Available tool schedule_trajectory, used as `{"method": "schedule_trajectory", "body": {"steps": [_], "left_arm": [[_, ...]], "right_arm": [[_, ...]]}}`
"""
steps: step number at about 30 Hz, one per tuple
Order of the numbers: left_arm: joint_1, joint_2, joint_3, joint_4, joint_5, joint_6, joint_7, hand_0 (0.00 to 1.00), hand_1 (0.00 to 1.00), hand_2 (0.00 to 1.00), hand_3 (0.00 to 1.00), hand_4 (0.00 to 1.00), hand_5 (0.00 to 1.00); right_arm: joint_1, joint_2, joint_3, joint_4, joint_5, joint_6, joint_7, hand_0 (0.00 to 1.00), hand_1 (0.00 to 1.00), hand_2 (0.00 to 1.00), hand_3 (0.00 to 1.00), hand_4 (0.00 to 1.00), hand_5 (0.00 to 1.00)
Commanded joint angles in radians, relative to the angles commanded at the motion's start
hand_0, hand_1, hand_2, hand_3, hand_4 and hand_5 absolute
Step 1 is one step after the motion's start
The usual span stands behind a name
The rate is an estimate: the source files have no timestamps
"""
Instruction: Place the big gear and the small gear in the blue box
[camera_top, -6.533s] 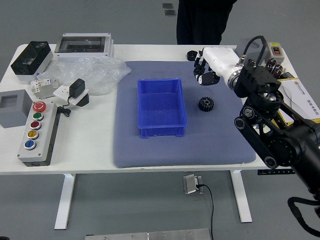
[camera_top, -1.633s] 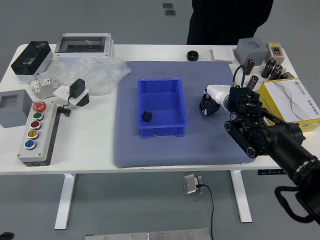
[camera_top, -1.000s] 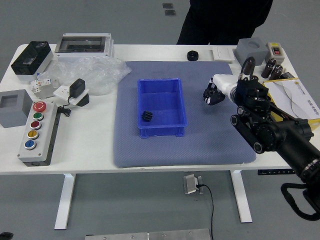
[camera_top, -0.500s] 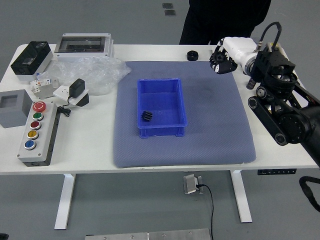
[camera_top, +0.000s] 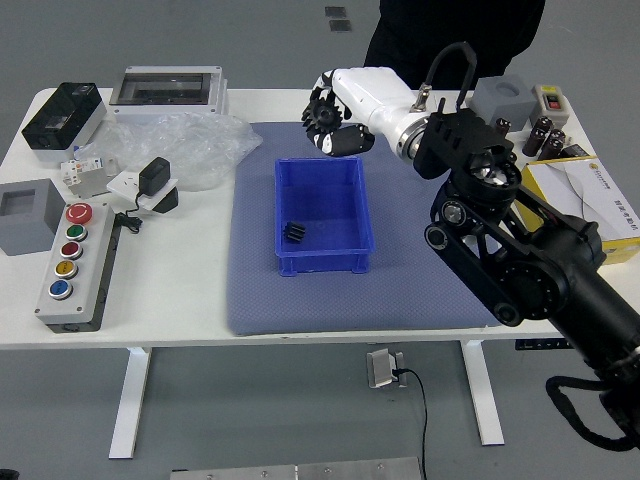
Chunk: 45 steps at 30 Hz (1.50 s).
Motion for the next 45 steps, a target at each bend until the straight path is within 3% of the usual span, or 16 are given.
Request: {"method": "schedule_trajectory", "body": {"steps": [10,16,17,21,22,35,40,41,45], "left_arm": [[0.002,-0.006,0.000,0.000,0.006,-0.002,0.001,0.827,0.792,0.784,0.749,0.647,0.360],[0.002,-0.008,0.001,0.000,0.003,-0.002,0.002,0.827,0.792,0.784,0.749,0.647,0.360],[0.002,-0.008,0.001,0.000,0.002,-0.002,0.002,0.827,0.792,0.784,0.749,0.647,0.359],[0.002,-0.009,0.001,0.000,-0.001,-0.002,0.002,0.827,0.792,0.784,0.749,0.647,0.359],[0.002,-0.009,0.001,0.000,-0.001,-0.002,0.002,0.827,0.792,0.784,0.750,0.647,0.359],[0.004,-0.010,0.000,0.000,-0.005,0.000,0.002,0.827,0.793,0.784,0.750,0.647,0.360],[0.005,-0.008,-0.001,0.000,-0.007,0.002,0.000,0.827,0.793,0.784,0.750,0.647,0.360],[0.006,-0.007,-0.002,0.000,-0.007,0.002,0.000,0.827,0.793,0.784,0.751,0.648,0.358],[0.007,-0.005,-0.005,0.000,-0.008,0.004,-0.001,0.827,0.793,0.784,0.751,0.648,0.358]], "right_arm": [[-0.053,0.020,-0.042,-0.045,0.024,-0.016,0.005,0.584,0.480,0.485,0.495,0.443,0.292],[-0.059,0.021,-0.039,-0.059,0.042,0.005,0.005,0.585,0.494,0.503,0.528,0.469,0.304],[-0.059,0.021,-0.037,-0.060,0.045,0.011,0.005,0.698,0.661,0.722,0.795,0.758,0.431],[-0.056,0.017,-0.015,-0.063,0.061,0.040,0.009,0.698,0.661,0.722,0.795,0.758,0.431],[-0.056,0.016,-0.013,-0.063,0.062,0.042,0.009,0.851,0.805,0.877,0.934,0.848,0.505],[-0.060,-0.014,0.046,-0.028,0.076,0.065,0.010,0.896,0.846,0.919,0.947,0.888,0.545],[-0.100,-0.050,0.124,0.022,0.126,0.031,0.017,0.896,0.846,0.919,0.947,0.888,0.545],[-0.111,-0.057,0.141,0.031,0.142,0.023,0.020,0.891,0.839,0.902,0.924,0.812,0.545],[-0.177,-0.092,0.228,0.064,0.232,-0.030,0.051,0.891,0.839,0.902,0.924,0.812,0.545]]}}
